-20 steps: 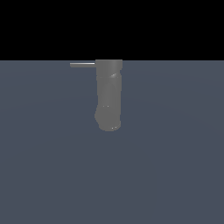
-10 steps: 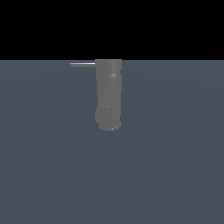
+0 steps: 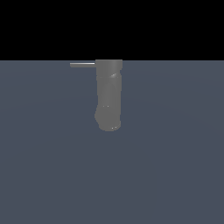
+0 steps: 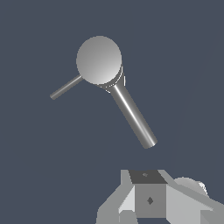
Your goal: Turn on the faucet by rotating a designated handle.
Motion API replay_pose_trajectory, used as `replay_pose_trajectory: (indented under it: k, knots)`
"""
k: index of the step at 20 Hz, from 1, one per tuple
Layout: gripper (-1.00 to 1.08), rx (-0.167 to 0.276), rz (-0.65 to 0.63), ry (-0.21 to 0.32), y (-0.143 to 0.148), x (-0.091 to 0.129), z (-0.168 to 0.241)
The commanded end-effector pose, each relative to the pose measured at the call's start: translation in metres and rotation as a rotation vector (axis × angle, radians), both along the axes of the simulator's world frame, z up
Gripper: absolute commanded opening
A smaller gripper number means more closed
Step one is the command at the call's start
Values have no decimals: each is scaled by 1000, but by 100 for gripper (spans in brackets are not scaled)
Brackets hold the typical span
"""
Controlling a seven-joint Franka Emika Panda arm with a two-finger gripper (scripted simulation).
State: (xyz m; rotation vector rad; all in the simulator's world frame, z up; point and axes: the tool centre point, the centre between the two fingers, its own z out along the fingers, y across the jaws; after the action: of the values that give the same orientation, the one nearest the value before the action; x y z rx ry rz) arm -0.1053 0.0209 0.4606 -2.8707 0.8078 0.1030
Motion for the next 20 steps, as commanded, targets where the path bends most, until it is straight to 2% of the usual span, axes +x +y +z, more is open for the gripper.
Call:
replay_pose_trajectory:
  k: [1,10,20]
  knots:
    - [-100,8,-64,18,5,15,-9]
    - [-100,7,-296,77,26,67,-48]
    - [-100,-35,-555,120,52,118,-97]
